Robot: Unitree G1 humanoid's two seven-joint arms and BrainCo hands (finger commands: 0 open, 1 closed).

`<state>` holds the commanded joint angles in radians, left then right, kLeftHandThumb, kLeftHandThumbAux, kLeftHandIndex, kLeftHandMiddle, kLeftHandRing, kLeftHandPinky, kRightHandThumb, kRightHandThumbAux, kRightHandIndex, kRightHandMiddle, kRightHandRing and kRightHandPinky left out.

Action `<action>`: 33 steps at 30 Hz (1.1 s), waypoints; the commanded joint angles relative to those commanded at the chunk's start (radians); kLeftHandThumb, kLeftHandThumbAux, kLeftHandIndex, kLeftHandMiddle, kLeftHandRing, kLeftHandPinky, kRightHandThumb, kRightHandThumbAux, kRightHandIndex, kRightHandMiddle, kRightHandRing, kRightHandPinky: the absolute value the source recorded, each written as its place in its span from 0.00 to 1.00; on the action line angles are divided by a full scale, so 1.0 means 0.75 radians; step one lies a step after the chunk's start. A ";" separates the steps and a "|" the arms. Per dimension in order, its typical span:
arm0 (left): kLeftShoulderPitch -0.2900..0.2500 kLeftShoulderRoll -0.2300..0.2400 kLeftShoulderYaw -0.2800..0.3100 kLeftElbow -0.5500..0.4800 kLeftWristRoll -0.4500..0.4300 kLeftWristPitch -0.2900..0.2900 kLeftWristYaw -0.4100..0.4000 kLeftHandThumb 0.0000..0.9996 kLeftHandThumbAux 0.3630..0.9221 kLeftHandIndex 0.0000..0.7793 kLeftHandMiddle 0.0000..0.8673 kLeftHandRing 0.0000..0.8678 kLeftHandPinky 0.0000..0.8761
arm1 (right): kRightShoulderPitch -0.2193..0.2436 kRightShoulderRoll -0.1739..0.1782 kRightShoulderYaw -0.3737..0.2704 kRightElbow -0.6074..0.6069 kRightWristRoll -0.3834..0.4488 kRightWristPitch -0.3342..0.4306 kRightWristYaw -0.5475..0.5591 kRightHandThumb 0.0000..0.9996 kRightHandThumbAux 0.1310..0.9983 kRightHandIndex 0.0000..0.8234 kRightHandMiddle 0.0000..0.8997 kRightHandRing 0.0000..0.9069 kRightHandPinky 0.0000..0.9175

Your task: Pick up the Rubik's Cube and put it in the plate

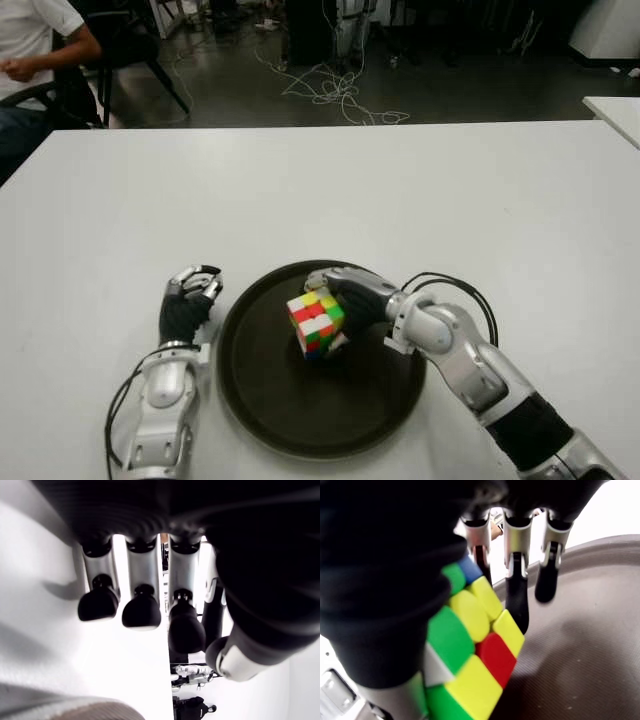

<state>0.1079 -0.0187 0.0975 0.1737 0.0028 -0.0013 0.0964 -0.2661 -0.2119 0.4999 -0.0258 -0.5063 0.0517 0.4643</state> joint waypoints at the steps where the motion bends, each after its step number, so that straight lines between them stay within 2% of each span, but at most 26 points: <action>1: 0.000 -0.001 0.000 0.002 0.000 -0.002 0.000 0.71 0.61 0.57 0.93 0.95 0.93 | 0.002 0.000 -0.002 -0.005 0.002 0.004 0.000 0.00 0.82 0.01 0.02 0.01 0.02; 11: -0.004 -0.017 0.012 0.012 -0.009 -0.023 0.014 0.71 0.61 0.57 0.93 0.96 0.94 | 0.011 0.011 -0.018 0.032 0.042 -0.053 -0.052 0.00 0.70 0.00 0.00 0.00 0.00; 23: 0.002 -0.031 0.017 -0.003 -0.011 -0.005 0.028 0.71 0.61 0.57 0.93 0.96 0.94 | -0.010 -0.013 -0.005 0.038 0.020 -0.054 -0.049 0.00 0.63 0.00 0.00 0.00 0.00; 33: 0.009 -0.045 0.019 -0.024 -0.020 0.006 0.041 0.71 0.61 0.57 0.93 0.96 0.95 | -0.010 -0.020 -0.009 0.039 0.021 -0.055 -0.052 0.00 0.62 0.00 0.00 0.00 0.00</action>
<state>0.1145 -0.0523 0.1115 0.1554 -0.0119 0.0036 0.1274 -0.2737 -0.2272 0.4935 0.0037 -0.4908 0.0101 0.4252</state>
